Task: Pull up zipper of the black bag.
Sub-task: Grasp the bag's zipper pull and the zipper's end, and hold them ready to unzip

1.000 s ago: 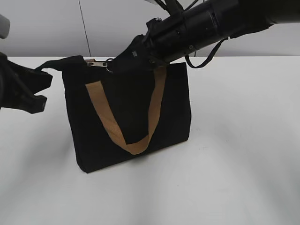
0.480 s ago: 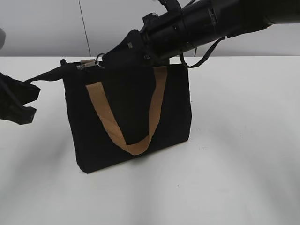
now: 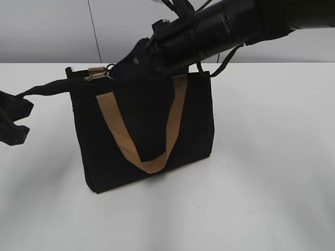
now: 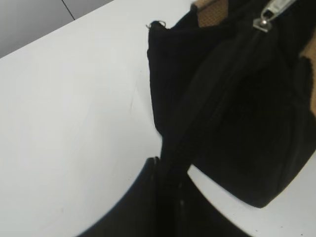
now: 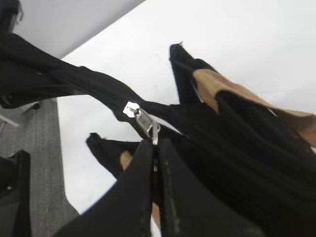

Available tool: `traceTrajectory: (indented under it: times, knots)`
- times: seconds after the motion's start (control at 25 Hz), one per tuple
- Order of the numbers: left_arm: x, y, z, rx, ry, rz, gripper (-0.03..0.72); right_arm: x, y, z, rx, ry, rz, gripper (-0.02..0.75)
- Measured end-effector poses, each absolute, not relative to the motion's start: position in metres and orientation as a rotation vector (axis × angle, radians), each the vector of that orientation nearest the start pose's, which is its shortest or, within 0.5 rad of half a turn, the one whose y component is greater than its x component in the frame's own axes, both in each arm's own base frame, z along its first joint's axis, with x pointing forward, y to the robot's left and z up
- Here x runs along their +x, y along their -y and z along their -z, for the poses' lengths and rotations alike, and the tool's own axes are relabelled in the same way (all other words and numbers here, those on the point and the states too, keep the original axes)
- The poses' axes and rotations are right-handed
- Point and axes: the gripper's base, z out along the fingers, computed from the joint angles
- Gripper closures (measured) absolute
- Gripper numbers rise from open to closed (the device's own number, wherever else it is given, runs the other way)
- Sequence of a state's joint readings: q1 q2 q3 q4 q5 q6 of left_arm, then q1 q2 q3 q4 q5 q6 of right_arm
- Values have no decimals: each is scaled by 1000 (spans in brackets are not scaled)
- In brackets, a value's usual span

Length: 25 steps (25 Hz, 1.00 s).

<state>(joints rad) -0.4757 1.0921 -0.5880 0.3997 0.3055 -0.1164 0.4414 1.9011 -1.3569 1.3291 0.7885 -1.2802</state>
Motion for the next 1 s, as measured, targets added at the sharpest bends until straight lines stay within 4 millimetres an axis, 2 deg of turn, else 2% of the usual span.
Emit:
traceTrajectory:
  times: [0.28,0.6,0.8,1.0]
  knots:
    - [193,87,-252,766,-2134,-25,679,359,-215,-238,-916,-2104,-911,738]
    - [193,87,-252,766,-2134,-26,679,384,-159,-245,-757,-2144,-830,738]
    - [193,87,-252,766,-2134,-26,680,392,-132,-245,-695,-2161,-810,738]
    - [193,87,-252,766,-2133,-26,680,390,-126,-252,-695,-2151,-819,738]
